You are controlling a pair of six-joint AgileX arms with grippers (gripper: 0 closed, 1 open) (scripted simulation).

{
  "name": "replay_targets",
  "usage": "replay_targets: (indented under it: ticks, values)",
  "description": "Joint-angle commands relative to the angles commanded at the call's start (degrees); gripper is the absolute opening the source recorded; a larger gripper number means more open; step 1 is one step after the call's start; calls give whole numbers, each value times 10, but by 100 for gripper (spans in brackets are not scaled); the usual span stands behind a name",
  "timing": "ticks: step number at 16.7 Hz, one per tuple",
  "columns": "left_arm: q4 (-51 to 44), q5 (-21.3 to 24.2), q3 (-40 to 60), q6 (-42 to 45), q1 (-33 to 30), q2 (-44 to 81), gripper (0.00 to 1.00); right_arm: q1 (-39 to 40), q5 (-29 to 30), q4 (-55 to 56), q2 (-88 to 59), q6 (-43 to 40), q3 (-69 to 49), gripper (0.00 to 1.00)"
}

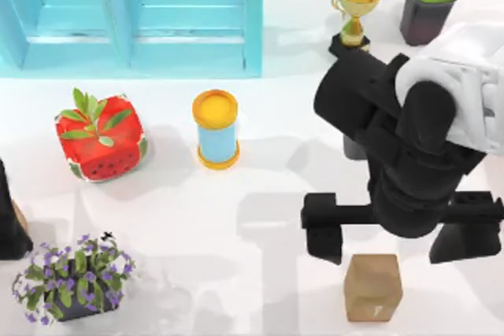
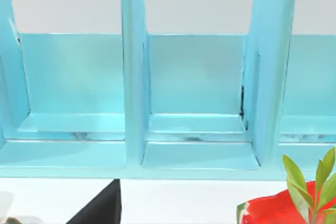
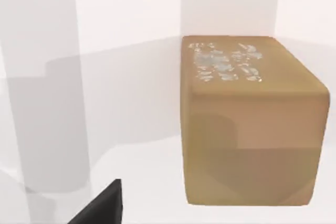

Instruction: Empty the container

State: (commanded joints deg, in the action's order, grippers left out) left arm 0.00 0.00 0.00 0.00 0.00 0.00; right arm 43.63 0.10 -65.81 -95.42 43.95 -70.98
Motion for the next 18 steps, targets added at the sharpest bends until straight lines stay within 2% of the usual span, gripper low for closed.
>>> replay_targets:
  ticks: [2,5,14,18]
  values:
    - [0,0,0,0,0,0,100,-30,0,-12,-16,-30,-23,100]
    - [0,0,0,0,0,0,100,-118,-1,-39,-53,-110,-78,100]
    - [0,0,0,0,0,0,100,-543,-5,-130,-173,-525,-275,100]
    - [0,0,0,0,0,0,100,-657,-4,-145,-192,-641,-330,100]
